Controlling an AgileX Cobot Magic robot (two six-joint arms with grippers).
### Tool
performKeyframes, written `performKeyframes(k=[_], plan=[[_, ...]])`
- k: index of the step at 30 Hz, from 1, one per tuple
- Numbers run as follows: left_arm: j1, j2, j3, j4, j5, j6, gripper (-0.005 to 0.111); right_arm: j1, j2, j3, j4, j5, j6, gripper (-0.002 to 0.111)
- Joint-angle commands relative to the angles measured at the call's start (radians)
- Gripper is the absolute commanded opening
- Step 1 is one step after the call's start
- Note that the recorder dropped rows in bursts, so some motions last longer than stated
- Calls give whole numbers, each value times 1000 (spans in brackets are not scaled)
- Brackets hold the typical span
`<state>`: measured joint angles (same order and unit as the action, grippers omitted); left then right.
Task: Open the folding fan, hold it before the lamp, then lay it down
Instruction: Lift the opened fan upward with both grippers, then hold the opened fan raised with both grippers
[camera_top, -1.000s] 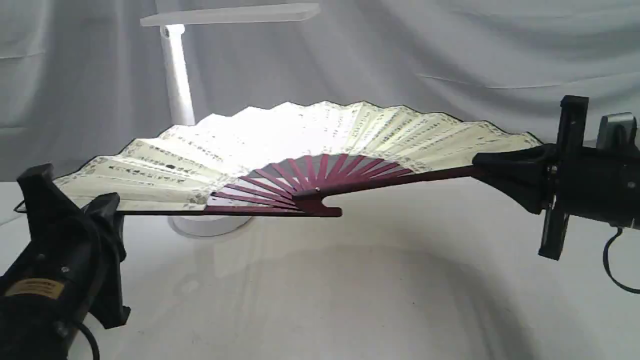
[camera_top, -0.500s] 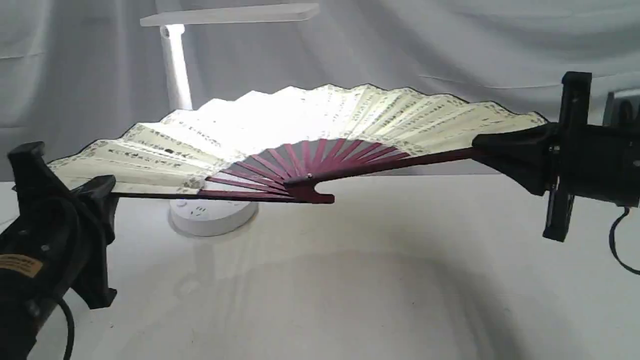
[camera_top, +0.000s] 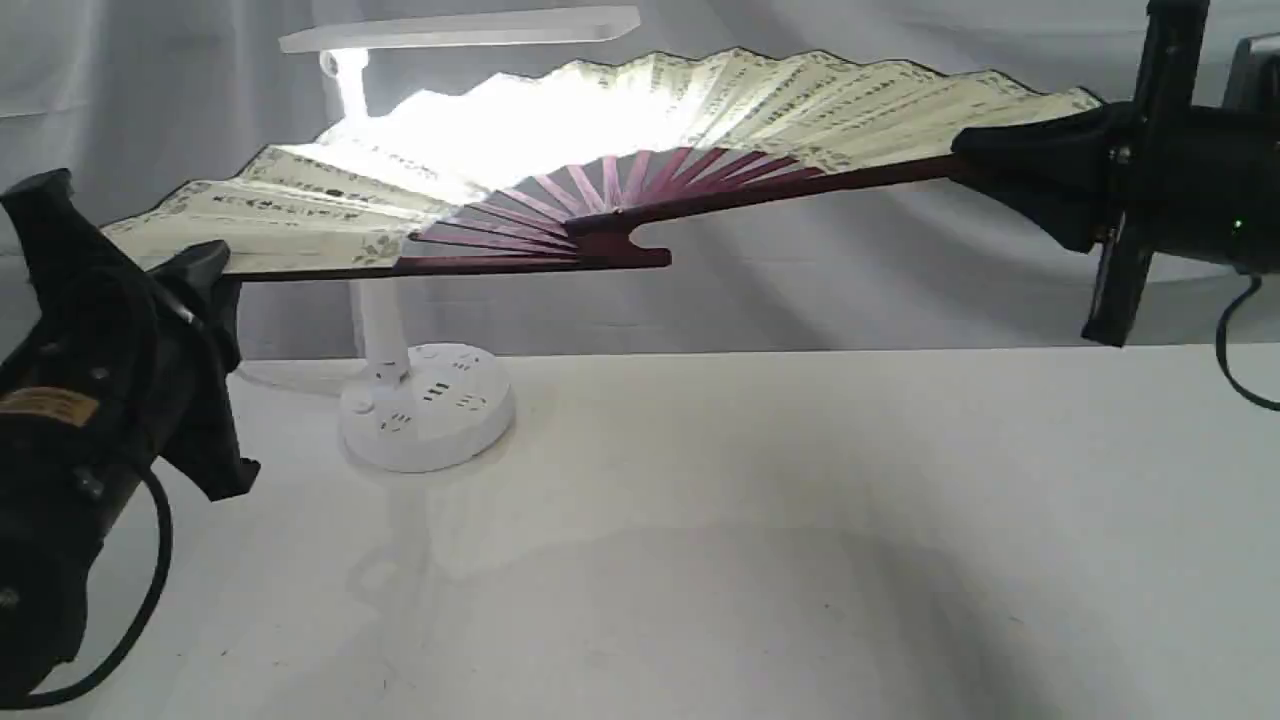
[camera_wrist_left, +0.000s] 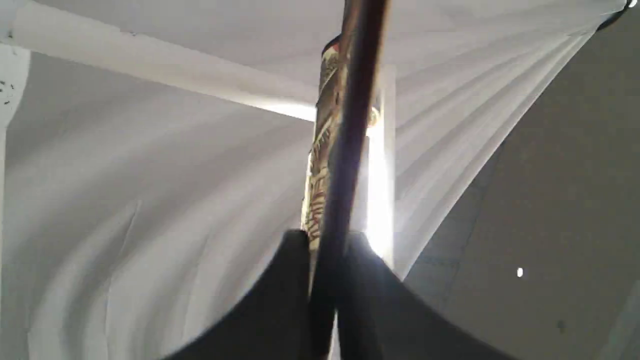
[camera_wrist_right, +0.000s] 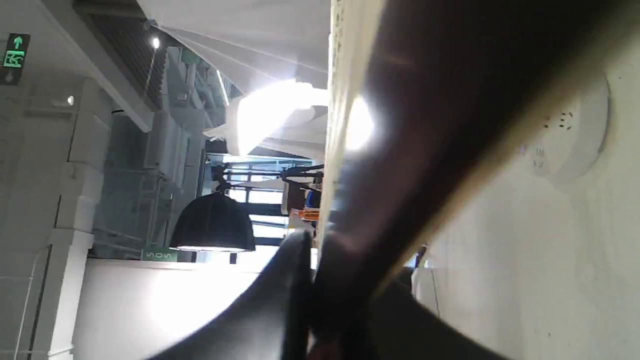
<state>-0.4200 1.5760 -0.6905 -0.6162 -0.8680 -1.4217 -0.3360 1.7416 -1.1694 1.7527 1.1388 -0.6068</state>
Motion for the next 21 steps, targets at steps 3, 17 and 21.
performKeyframes(k=[3, 17, 21], plan=[[25, -18, -36, -156, -37, -35, 0, -12, -6, -47, -8, -68, 3, 0], [25, -18, -36, -176, -74, -43, 0, -12, -6, -54, -8, -64, 12, 0], [25, -18, -36, -176, -74, -43, 0, -12, -6, -54, -8, -51, 12, 0]])
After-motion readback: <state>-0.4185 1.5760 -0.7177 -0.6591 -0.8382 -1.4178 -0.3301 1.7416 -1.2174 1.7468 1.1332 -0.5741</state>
